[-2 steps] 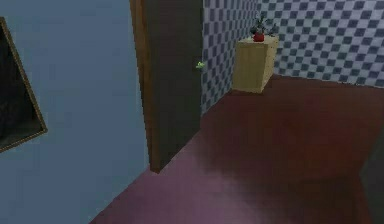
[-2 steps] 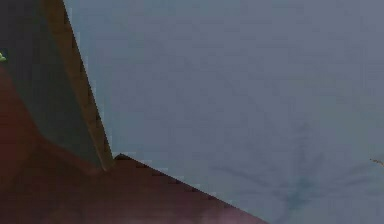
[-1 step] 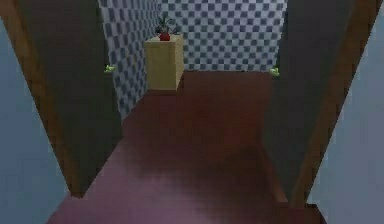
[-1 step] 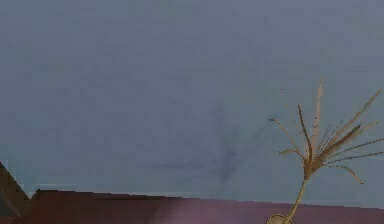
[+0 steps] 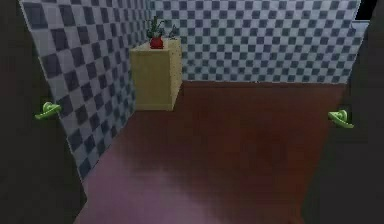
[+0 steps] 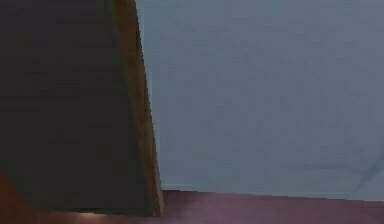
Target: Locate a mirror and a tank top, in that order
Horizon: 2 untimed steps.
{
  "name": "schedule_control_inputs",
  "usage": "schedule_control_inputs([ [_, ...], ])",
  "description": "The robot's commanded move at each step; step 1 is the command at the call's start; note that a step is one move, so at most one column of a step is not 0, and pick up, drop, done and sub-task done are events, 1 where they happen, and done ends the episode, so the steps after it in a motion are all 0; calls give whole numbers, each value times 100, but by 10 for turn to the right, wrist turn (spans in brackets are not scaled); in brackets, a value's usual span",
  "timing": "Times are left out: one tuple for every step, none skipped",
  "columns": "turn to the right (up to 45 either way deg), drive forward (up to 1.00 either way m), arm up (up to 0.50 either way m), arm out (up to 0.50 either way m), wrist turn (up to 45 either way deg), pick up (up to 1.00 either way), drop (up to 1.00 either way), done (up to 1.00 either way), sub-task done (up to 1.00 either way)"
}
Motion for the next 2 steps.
schedule_control_inputs([
  [0,100,0,0,0,0,0,0,0],
  [0,40,0,0,0,0,0,0,0],
])
